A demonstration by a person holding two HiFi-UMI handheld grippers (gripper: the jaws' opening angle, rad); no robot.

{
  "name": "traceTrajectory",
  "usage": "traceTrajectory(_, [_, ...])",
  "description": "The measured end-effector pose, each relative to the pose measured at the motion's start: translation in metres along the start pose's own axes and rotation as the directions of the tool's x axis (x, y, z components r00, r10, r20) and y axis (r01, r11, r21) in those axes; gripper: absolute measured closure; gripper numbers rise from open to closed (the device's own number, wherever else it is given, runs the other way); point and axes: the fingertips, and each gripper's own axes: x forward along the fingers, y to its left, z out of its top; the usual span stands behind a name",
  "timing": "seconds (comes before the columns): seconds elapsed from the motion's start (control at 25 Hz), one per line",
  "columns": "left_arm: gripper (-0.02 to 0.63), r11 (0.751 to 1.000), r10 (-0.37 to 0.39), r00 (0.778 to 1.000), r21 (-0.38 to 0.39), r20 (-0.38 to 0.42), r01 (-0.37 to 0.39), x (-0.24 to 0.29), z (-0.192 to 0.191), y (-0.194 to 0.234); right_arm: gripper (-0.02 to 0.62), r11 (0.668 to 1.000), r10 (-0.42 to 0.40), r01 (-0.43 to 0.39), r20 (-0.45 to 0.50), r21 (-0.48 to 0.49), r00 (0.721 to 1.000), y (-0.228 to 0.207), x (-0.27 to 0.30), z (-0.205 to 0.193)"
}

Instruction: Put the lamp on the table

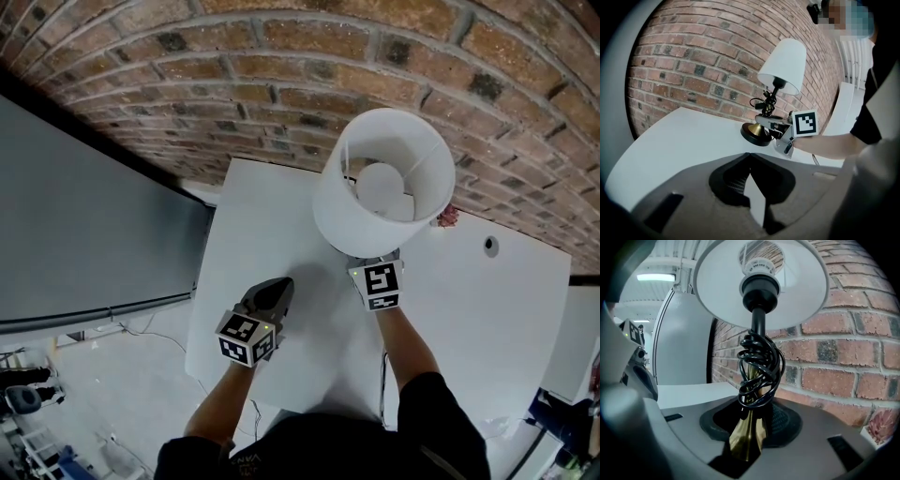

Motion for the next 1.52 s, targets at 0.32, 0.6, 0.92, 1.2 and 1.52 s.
traceTrajectory(0.32, [0.603, 1.000, -0.001, 1.000, 0.011, 0.004, 0.001, 0.002, 0.001, -0.004, 0.465, 1.000, -0.005, 0.005, 0.045, -0.008, 0.999, 0.002, -0.001, 0.002])
traceTrajectory(0.6, [0.603, 0.999, -0.016, 1.000, 0.030, 0.022, 0.016, 0.005, 0.009, -0.018, 0.440, 0.999, -0.003, 0.003, 0.007, 0.033, 1.000, 0.000, -0.015, -0.006])
traceTrajectory(0.92, [0.603, 0.997, -0.029, 0.999, 0.077, 0.040, 0.026, 0.002, 0.016, -0.034, 0.432, 0.997, -0.044, 0.045, -0.026, 0.056, 0.999, -0.002, -0.054, -0.014])
traceTrajectory(1.2, [0.603, 0.991, -0.031, 0.998, 0.135, 0.057, 0.023, -0.011, 0.021, -0.054, 0.485, 0.993, -0.079, 0.081, -0.026, 0.084, 0.997, 0.006, -0.104, -0.009])
traceTrajectory(1.52, [0.603, 0.979, -0.067, 0.994, 0.199, 0.084, 0.049, -0.037, 0.021, -0.084, 0.595, 0.990, -0.102, 0.102, -0.002, 0.102, 0.995, 0.030, -0.162, 0.010])
